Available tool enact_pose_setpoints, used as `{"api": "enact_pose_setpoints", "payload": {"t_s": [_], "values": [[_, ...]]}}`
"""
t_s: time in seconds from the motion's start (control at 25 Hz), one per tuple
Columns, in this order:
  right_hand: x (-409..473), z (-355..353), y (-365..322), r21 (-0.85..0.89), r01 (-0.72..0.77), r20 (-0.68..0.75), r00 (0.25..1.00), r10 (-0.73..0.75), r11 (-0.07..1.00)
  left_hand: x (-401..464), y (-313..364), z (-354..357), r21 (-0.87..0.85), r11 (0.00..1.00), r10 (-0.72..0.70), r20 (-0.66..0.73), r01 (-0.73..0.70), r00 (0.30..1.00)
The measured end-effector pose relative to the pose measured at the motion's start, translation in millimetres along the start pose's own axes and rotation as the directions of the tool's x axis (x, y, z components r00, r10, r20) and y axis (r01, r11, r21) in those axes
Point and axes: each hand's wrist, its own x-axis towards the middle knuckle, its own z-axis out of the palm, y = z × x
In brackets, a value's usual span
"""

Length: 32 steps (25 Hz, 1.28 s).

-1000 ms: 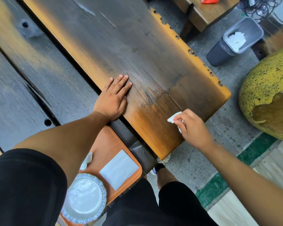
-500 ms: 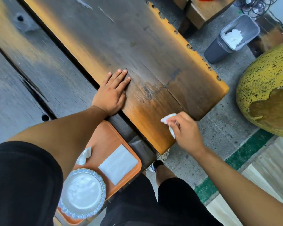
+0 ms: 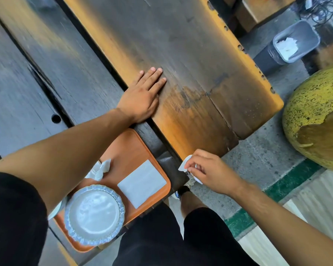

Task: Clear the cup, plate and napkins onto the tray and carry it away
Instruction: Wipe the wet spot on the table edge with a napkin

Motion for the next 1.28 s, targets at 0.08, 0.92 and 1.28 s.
{"api": "enact_pose_setpoints", "payload": {"t_s": [0.08,0.92,1.28], "values": [[-1,5,-5,0.031,0.001,0.0,1.0,-0.001,1.0,1,-4,-5,-0.025,1.0,0.009,0.026,-0.009,1.0],[90,26,-98,-0.126,0.286,-0.002,0.957,-0.289,0.95,-169,-122,-16,0.18,0.976,-0.125,-0.013,0.125,0.992],[124,73,-119,-0.162,0.416,0.001,0.907,-0.422,0.895,-170,-128,-3,0.129,0.984,-0.114,-0.08,0.124,0.99]]}}
